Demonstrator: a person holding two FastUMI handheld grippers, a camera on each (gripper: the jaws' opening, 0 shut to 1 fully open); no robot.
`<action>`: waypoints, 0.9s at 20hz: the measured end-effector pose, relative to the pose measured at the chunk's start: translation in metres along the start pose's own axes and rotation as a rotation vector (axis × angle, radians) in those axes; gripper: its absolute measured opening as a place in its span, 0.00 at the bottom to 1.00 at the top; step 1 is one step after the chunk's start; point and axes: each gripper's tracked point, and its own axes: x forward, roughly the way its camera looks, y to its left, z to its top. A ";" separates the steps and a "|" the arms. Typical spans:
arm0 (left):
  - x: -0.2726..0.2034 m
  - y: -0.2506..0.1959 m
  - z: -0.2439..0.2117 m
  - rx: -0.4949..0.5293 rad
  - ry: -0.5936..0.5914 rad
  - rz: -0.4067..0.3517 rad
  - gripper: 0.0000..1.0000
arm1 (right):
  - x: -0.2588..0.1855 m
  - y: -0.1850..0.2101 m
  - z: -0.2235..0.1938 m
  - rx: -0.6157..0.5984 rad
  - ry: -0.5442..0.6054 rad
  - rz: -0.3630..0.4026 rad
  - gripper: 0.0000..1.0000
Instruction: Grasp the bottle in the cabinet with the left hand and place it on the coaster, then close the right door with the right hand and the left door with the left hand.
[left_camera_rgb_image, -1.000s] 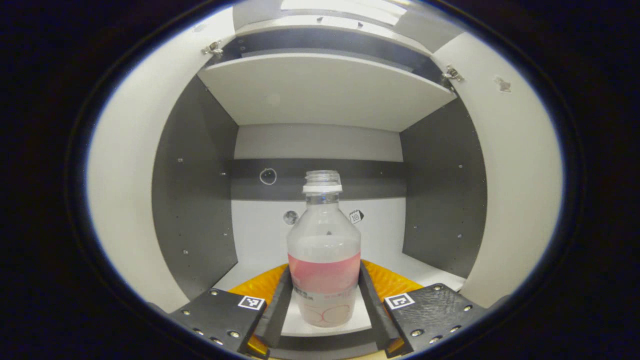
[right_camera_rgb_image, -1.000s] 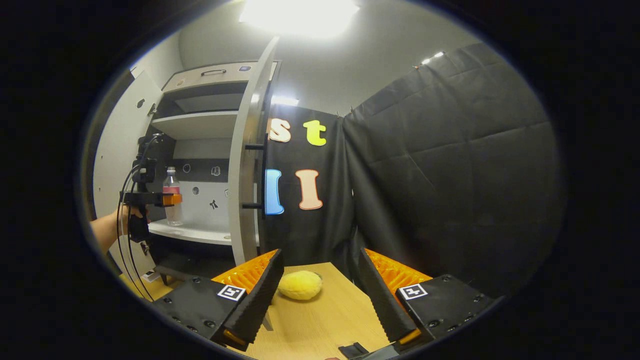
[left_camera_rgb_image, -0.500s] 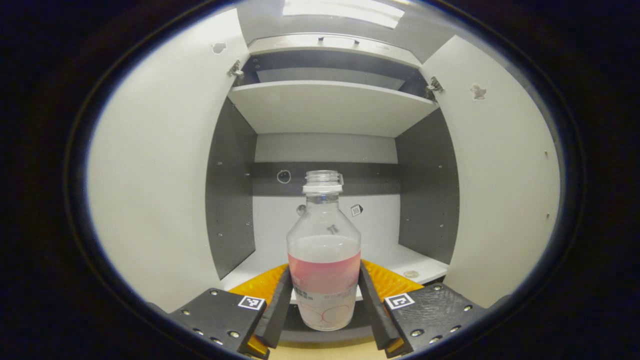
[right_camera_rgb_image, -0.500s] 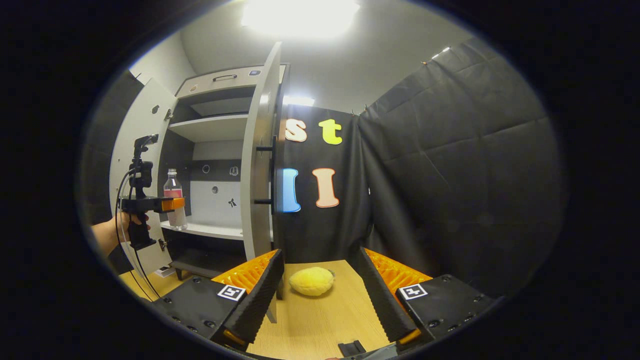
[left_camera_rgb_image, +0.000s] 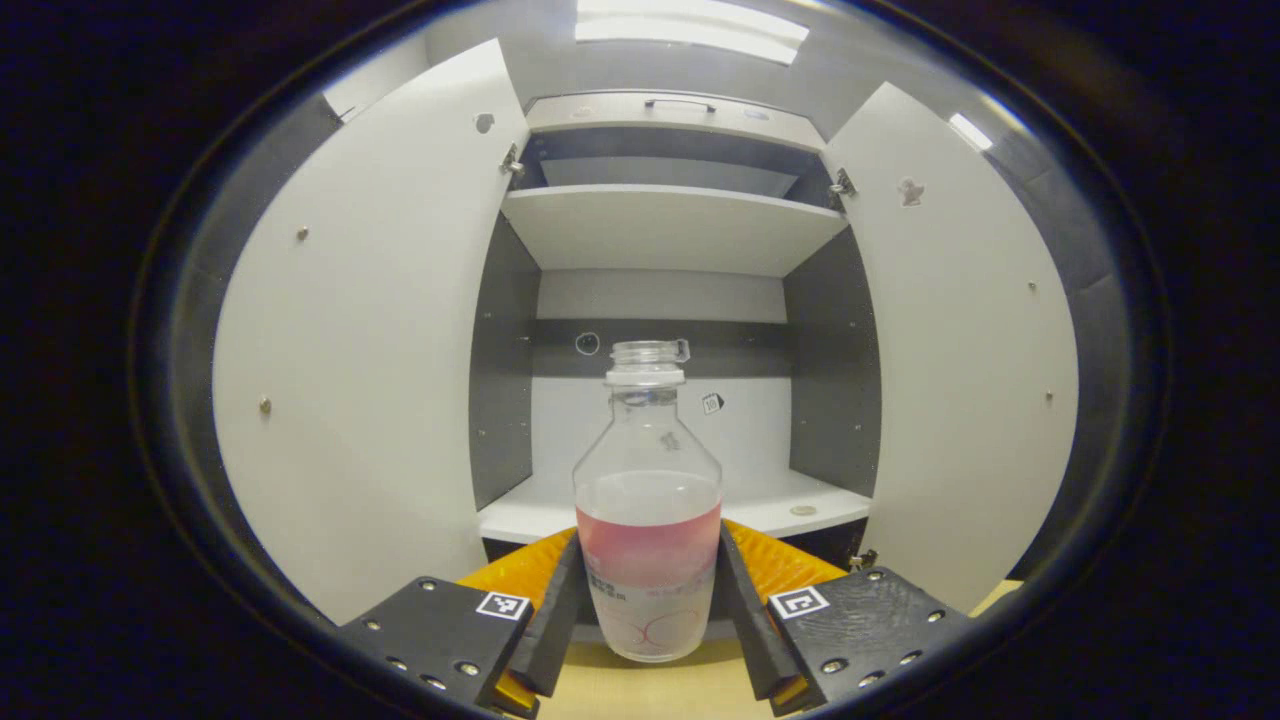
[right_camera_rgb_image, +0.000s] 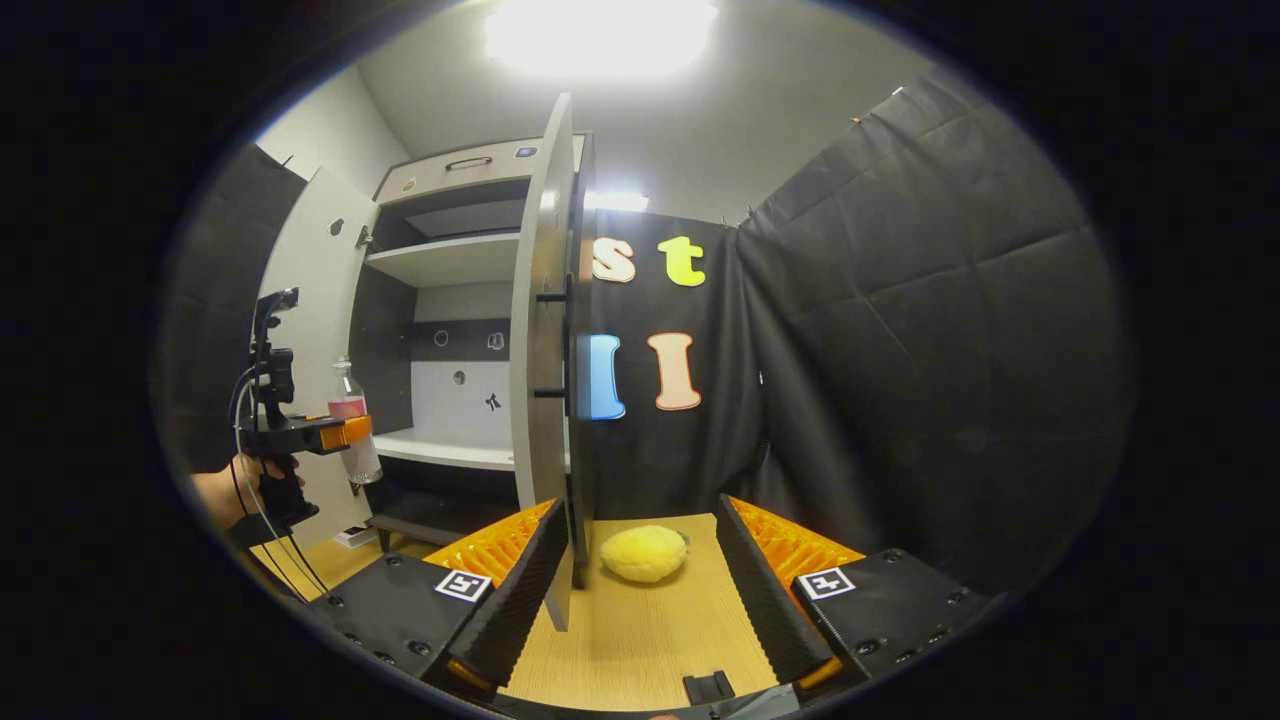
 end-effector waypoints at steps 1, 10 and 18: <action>-0.008 0.000 -0.007 -0.004 0.003 0.002 0.72 | -0.002 0.002 0.000 -0.003 0.000 0.007 0.95; -0.072 -0.003 -0.091 -0.013 0.046 -0.019 0.72 | -0.009 0.025 -0.008 -0.028 0.006 0.063 0.95; -0.109 -0.013 -0.173 -0.016 0.134 -0.040 0.72 | -0.010 0.042 -0.010 -0.067 0.016 0.091 0.95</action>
